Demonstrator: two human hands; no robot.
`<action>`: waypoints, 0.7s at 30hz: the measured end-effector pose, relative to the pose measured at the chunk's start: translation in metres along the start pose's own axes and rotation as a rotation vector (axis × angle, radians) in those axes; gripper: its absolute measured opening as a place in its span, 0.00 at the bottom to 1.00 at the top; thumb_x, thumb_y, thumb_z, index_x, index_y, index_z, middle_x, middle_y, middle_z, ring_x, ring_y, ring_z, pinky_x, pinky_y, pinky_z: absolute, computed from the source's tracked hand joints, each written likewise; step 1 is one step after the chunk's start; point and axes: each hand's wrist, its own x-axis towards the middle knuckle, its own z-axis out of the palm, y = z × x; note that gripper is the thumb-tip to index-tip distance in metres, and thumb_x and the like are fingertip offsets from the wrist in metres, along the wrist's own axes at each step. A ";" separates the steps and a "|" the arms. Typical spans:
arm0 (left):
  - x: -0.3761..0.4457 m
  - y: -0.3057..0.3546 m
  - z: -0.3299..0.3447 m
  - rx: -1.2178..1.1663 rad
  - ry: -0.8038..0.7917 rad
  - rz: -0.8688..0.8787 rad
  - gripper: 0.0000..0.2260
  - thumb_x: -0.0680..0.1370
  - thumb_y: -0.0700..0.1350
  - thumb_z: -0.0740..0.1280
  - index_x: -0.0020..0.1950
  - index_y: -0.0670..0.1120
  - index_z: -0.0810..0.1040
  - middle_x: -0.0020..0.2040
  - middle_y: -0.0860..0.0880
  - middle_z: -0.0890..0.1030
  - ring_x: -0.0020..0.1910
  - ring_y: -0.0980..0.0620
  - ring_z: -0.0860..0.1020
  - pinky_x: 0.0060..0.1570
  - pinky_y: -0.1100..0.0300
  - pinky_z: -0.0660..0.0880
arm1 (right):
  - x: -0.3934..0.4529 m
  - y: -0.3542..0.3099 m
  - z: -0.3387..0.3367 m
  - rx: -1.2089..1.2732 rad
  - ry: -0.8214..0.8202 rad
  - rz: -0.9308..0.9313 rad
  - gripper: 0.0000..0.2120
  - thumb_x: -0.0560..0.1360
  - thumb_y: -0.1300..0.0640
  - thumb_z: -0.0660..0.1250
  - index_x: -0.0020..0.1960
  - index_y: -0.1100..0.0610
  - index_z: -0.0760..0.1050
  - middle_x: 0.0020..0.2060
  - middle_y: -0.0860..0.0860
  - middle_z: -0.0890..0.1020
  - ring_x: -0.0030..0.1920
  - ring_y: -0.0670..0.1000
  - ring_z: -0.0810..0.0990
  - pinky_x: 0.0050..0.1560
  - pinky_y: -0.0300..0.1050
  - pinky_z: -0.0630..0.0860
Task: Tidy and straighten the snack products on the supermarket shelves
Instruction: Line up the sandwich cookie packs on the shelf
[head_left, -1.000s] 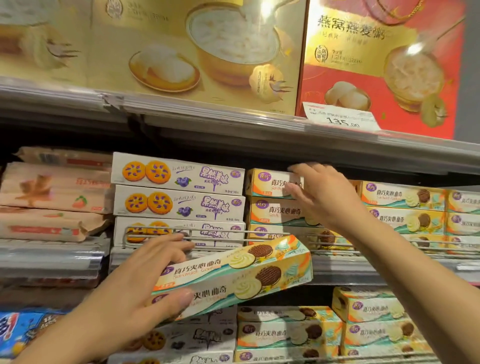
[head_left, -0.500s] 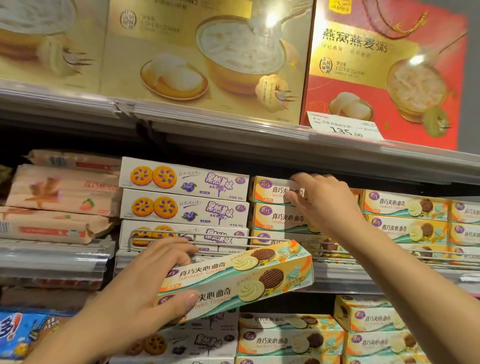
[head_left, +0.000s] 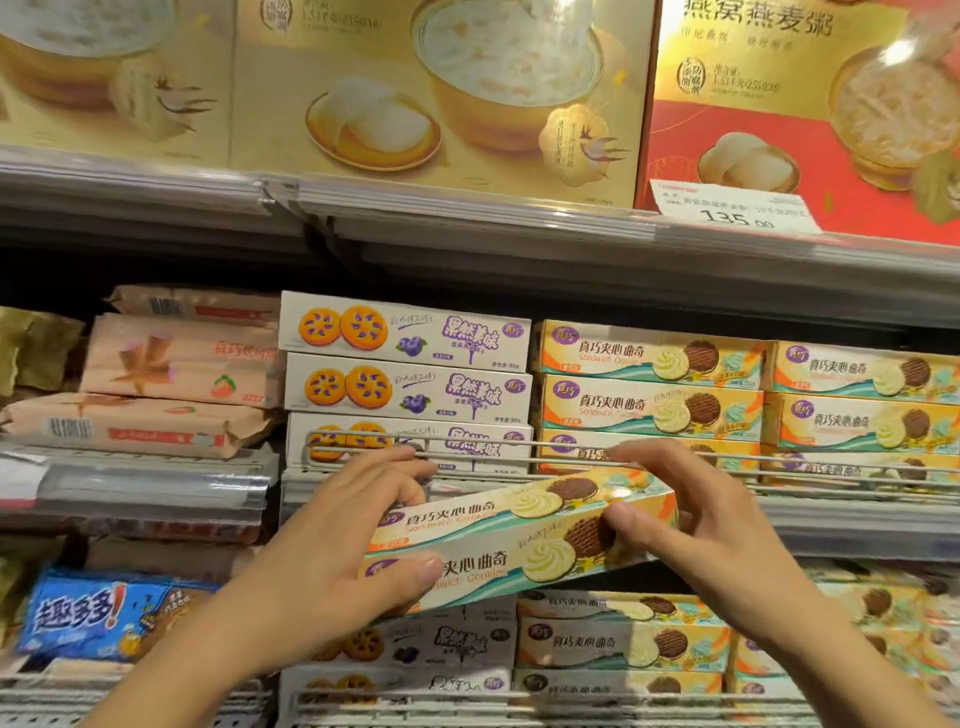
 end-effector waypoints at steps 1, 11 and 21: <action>0.000 0.002 0.001 0.018 -0.001 -0.005 0.21 0.74 0.72 0.61 0.56 0.58 0.71 0.73 0.70 0.64 0.79 0.63 0.53 0.69 0.66 0.58 | -0.001 0.002 0.002 0.056 -0.005 0.006 0.22 0.70 0.35 0.72 0.60 0.43 0.79 0.59 0.38 0.82 0.63 0.39 0.78 0.55 0.41 0.76; -0.005 0.009 -0.024 -0.227 0.689 -0.329 0.18 0.78 0.56 0.68 0.67 0.63 0.70 0.68 0.62 0.74 0.66 0.62 0.73 0.63 0.57 0.71 | 0.000 0.033 0.006 0.414 0.265 0.100 0.16 0.70 0.44 0.76 0.55 0.49 0.84 0.53 0.50 0.84 0.48 0.53 0.84 0.43 0.49 0.84; 0.019 0.001 -0.032 -0.673 0.552 -0.472 0.16 0.84 0.42 0.62 0.64 0.63 0.74 0.57 0.69 0.82 0.56 0.70 0.79 0.57 0.62 0.71 | -0.001 0.041 0.011 0.389 0.308 0.087 0.31 0.64 0.32 0.75 0.60 0.49 0.82 0.56 0.48 0.84 0.55 0.59 0.83 0.55 0.68 0.79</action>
